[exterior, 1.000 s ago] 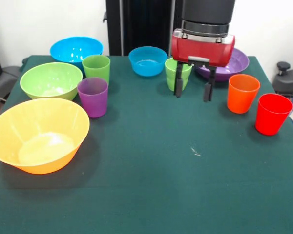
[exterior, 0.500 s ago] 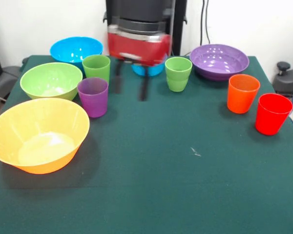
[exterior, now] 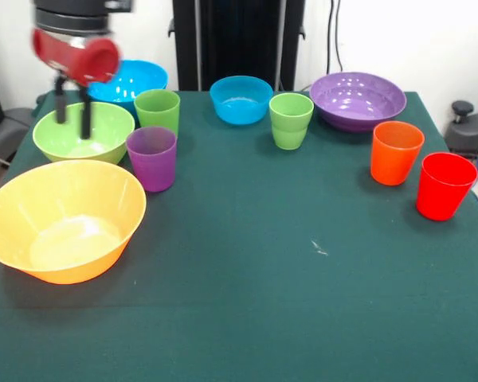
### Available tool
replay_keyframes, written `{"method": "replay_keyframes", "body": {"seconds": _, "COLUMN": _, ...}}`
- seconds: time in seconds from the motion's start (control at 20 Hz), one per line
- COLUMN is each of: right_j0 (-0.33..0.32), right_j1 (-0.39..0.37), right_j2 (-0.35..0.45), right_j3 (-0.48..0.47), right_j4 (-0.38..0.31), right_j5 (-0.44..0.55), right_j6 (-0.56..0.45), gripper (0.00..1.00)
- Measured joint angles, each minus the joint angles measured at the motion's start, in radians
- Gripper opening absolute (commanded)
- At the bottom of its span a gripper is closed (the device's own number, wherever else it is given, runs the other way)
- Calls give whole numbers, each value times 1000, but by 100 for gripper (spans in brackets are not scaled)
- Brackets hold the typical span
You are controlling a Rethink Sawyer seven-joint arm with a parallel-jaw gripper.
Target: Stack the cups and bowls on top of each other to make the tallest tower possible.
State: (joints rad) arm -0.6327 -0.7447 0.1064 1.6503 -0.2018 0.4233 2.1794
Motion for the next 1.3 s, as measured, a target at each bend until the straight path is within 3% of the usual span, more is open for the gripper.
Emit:
{"method": "replay_keyframes", "body": {"seconds": 0.15, "right_j0": -24, "right_j1": 2, "right_j2": 0, "right_j3": 2, "right_j4": -10, "right_j5": 0, "right_j6": 0, "gripper": 100}}
{"method": "replay_keyframes", "body": {"seconds": 0.55, "right_j0": 9, "right_j1": 27, "right_j2": 4, "right_j3": 2, "right_j4": -47, "right_j5": -1, "right_j6": 0, "gripper": 100}}
{"method": "replay_keyframes", "body": {"seconds": 1.3, "right_j0": 40, "right_j1": 75, "right_j2": 19, "right_j3": 1, "right_j4": -49, "right_j5": -29, "right_j6": 0, "gripper": 100}}
